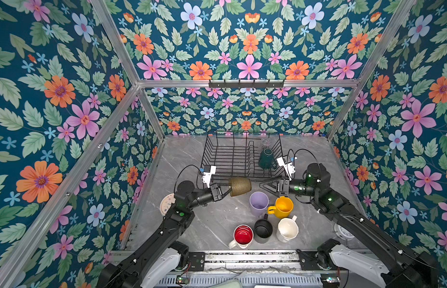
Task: Load the cups into the dish rack
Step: 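Bring the gold tumbler toward the right gripper while the right gripper reaches for it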
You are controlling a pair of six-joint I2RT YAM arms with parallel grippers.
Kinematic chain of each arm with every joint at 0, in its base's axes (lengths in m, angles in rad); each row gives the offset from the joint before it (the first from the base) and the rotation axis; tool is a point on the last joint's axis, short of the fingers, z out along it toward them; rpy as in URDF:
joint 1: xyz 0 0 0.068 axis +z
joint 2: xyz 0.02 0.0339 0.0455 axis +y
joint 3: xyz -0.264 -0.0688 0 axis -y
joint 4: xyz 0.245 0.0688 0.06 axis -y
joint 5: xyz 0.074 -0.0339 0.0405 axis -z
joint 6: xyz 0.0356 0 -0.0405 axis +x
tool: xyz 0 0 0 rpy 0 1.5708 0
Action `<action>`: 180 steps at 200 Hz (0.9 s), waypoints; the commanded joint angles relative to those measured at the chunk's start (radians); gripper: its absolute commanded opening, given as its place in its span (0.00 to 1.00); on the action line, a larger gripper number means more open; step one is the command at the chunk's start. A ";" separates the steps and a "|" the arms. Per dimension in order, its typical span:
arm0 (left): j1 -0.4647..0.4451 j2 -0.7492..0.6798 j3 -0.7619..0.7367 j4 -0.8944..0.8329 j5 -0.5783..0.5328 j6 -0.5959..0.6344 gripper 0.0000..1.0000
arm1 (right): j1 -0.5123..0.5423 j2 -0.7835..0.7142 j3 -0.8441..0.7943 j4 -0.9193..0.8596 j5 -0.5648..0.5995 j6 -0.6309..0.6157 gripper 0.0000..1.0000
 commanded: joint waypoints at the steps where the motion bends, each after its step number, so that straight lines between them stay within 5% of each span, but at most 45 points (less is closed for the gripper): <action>1: 0.002 0.003 -0.003 0.074 0.029 -0.025 0.00 | 0.021 0.024 0.020 0.077 -0.021 0.007 0.96; 180: 0.002 0.030 -0.025 0.192 0.082 -0.094 0.00 | 0.191 0.270 0.136 0.190 -0.027 0.020 0.93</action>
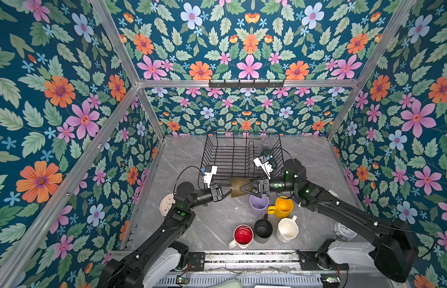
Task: Load the cups into the dish rack
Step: 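Bring the gold tumbler toward the right gripper while the right gripper reaches for it, then grasp the gold tumbler's base with the right gripper while the left holds it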
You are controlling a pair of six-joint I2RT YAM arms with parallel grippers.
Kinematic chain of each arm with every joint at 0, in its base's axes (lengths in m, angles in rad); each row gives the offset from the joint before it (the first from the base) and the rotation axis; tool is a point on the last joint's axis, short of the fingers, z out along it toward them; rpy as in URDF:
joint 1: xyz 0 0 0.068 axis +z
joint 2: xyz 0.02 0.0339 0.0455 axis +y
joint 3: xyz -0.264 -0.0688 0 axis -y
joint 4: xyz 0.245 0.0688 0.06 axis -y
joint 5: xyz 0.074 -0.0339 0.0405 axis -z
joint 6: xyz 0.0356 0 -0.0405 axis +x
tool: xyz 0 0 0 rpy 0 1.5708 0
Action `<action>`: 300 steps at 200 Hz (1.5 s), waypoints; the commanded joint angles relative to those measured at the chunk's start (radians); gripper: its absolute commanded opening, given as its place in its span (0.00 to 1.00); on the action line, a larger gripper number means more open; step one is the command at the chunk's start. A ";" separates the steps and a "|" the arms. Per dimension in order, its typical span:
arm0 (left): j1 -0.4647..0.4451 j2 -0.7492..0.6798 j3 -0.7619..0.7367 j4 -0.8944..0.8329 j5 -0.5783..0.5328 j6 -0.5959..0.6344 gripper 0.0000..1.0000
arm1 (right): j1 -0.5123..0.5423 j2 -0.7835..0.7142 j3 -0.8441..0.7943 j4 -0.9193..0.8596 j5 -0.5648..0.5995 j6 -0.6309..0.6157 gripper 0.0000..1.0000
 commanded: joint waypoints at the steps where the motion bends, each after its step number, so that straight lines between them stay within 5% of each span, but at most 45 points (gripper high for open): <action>1: 0.002 0.000 -0.003 0.062 0.018 -0.010 0.00 | 0.010 0.017 0.013 0.048 -0.010 0.005 0.93; 131: 0.001 0.012 -0.008 0.109 0.037 -0.041 0.00 | 0.038 0.040 0.017 0.037 -0.011 -0.011 0.83; 230: 0.002 0.018 -0.007 0.113 0.039 -0.046 0.00 | 0.038 0.032 0.023 -0.002 0.004 -0.033 0.36; 255: 0.002 0.019 -0.008 0.113 0.038 -0.046 0.00 | 0.037 0.037 0.035 -0.018 0.008 -0.038 0.14; 300: 0.002 0.020 -0.010 0.112 0.037 -0.046 0.00 | 0.037 0.044 0.053 -0.046 0.015 -0.037 0.00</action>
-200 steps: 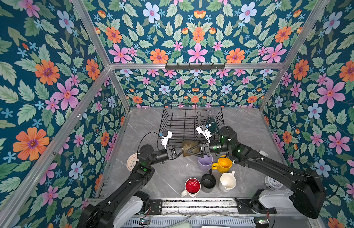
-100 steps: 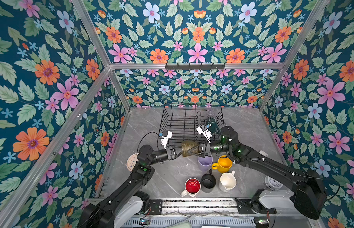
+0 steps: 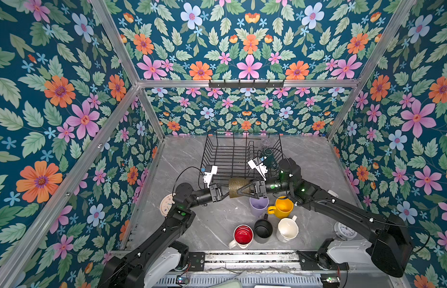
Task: Load the cups into the dish rack
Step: 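Grasp the gold tumbler's base with the right gripper while the left holds it, then open the left gripper and withdraw it while the right carries the tumbler over the rack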
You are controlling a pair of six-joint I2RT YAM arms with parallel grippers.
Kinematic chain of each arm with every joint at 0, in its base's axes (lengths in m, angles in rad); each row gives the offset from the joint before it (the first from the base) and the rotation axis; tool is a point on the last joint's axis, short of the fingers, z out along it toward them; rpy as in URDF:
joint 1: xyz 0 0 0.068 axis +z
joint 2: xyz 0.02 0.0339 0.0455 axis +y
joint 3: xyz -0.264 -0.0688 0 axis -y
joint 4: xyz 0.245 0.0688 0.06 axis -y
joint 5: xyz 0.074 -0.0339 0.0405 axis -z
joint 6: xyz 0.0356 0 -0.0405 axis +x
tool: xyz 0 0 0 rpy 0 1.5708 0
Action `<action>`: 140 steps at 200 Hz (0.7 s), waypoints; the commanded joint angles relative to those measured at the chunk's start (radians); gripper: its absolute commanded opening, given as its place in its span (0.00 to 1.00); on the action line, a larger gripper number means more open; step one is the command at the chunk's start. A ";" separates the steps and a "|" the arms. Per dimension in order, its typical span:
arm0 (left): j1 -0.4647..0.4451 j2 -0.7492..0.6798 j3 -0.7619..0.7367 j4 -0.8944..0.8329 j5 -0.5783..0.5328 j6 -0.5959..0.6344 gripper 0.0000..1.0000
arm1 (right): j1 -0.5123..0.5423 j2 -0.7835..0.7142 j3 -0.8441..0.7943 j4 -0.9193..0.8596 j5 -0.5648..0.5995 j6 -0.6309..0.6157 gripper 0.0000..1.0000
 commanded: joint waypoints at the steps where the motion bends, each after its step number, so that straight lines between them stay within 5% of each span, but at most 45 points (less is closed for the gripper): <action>1: -0.001 0.001 0.002 0.022 0.000 0.007 0.00 | 0.003 0.005 0.012 -0.020 0.049 -0.021 0.00; 44: -0.001 -0.003 0.003 0.003 -0.009 0.014 0.20 | 0.003 -0.005 0.033 -0.051 0.069 -0.013 0.00; 65: 0.000 -0.013 0.008 -0.034 -0.019 0.036 0.60 | 0.002 -0.020 0.058 -0.101 0.081 -0.031 0.00; 78: 0.002 -0.029 0.014 -0.090 -0.035 0.071 0.72 | 0.000 -0.040 0.069 -0.133 0.099 -0.045 0.00; 140: 0.029 -0.160 0.128 -0.610 -0.279 0.367 0.90 | -0.082 -0.099 0.183 -0.446 0.230 -0.144 0.00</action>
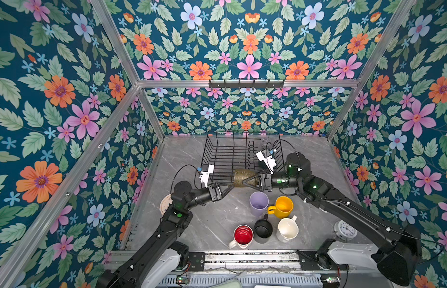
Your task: Load the cups into the dish rack
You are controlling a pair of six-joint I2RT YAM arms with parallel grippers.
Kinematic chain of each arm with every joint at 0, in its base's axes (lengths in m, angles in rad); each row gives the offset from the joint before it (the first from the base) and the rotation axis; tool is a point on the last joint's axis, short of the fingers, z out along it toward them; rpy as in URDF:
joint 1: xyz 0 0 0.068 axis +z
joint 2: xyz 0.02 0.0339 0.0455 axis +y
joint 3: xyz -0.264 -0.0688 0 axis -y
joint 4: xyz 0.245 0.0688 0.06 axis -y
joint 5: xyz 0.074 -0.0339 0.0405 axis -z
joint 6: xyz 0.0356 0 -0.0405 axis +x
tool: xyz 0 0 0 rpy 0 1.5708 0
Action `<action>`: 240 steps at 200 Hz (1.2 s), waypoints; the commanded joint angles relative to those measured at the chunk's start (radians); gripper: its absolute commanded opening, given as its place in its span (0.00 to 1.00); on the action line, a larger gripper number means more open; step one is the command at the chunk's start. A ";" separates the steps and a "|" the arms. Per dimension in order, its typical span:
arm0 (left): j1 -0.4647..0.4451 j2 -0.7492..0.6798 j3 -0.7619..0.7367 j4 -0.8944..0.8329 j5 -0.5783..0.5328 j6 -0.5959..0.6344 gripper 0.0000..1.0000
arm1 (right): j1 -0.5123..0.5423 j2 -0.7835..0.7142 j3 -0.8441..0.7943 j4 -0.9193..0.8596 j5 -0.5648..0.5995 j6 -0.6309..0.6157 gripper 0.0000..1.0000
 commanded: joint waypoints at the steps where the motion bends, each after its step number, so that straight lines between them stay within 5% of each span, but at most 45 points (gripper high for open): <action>1: 0.009 -0.042 0.053 -0.282 -0.160 0.186 0.90 | -0.024 -0.009 0.054 -0.172 0.084 -0.078 0.00; 34: 0.009 -0.130 0.157 -0.622 -0.499 0.338 0.94 | -0.034 0.023 0.187 -0.402 0.254 -0.197 0.00; 75: 0.009 -0.296 0.167 -0.755 -0.771 0.361 1.00 | -0.040 0.133 0.361 -0.603 0.420 -0.308 0.00; 149: 0.009 -0.456 0.128 -0.809 -0.911 0.347 1.00 | -0.086 0.329 0.565 -0.737 0.537 -0.389 0.00; 240: 0.008 -0.499 0.124 -0.855 -0.945 0.406 1.00 | -0.152 0.665 0.931 -0.922 0.647 -0.458 0.00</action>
